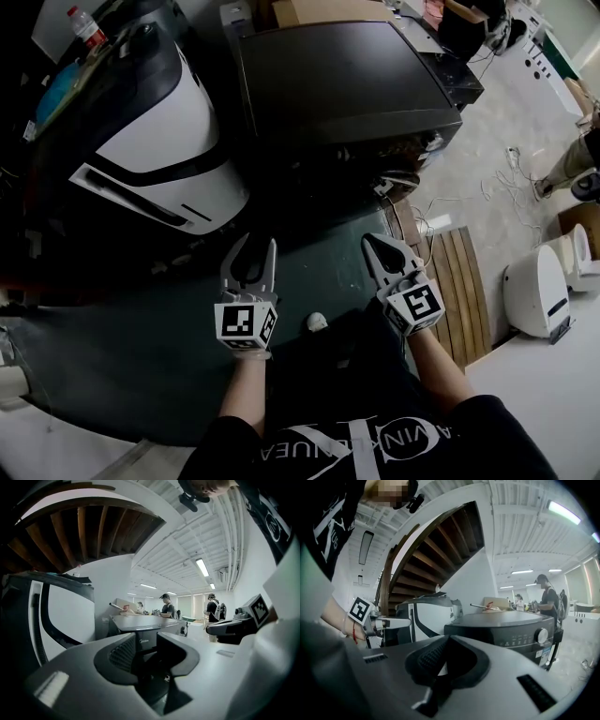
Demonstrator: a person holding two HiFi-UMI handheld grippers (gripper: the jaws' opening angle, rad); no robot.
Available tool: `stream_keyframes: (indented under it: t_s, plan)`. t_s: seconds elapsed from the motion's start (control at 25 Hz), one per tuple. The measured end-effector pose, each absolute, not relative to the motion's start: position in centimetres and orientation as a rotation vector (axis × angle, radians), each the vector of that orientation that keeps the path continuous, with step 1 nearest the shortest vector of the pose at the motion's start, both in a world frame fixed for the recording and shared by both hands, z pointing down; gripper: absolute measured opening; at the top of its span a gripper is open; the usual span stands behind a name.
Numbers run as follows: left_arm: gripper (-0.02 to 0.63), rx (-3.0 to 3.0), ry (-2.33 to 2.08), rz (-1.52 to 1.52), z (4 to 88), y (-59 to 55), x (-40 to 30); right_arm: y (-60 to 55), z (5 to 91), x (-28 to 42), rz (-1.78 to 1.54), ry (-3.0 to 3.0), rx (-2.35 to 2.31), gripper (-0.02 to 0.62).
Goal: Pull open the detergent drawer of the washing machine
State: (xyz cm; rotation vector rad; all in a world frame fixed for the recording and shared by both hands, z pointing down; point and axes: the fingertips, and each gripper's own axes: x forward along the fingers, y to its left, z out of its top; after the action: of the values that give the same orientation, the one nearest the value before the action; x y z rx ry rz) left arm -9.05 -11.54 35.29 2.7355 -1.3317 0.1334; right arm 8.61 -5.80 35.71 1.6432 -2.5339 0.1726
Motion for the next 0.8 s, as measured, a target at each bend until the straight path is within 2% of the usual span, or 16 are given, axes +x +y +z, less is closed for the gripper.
stream_keyframes:
  t_s: [0.8]
  plan:
    - [0.126, 2.556, -1.371, 0.156, 40.4, -15.5, -5.4, -12.3, 40.5, 10.2, 0.282, -2.586, 1.477, 0.012]
